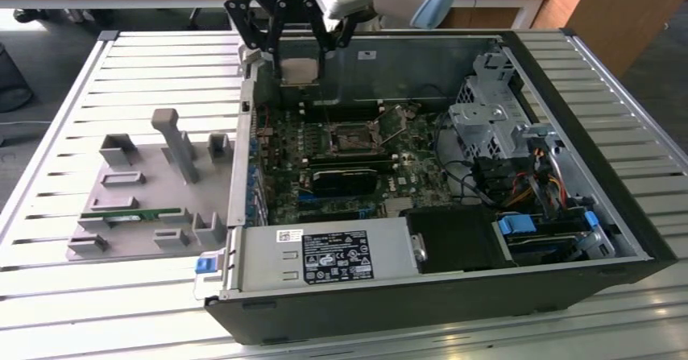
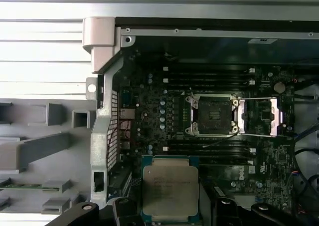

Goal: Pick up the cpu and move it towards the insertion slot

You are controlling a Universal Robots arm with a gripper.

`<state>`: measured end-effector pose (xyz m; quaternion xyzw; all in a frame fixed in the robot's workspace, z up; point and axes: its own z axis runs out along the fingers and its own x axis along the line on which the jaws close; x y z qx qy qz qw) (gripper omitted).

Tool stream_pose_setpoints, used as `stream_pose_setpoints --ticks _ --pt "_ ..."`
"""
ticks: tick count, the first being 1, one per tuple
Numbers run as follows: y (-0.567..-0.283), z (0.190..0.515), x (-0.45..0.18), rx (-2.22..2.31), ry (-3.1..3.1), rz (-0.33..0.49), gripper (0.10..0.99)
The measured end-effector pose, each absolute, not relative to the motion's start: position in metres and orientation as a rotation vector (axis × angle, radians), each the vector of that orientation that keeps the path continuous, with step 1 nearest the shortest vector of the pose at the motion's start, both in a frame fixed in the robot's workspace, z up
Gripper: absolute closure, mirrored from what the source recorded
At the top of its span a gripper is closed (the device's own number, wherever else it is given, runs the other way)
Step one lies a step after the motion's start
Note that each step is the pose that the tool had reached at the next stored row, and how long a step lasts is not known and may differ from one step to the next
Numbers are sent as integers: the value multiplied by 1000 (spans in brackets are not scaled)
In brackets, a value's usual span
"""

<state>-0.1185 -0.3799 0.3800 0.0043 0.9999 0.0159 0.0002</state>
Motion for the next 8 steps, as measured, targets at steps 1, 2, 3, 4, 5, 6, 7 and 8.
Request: stream_pose_setpoints --ticks 1,2,3,4,5,6,7,8 --pt "-380 380 -116 14 3141 50 545" --pt "-380 380 -114 14 3141 50 545" --pt "-380 380 -111 14 3141 50 545" --pt "-379 380 -109 13 3141 50 545" --pt "-379 380 -107 13 3141 50 545" --pt "-379 380 -106 13 3141 50 545" --pt "-378 380 -104 13 3141 50 545" --pt "-378 380 -102 14 3141 50 545"
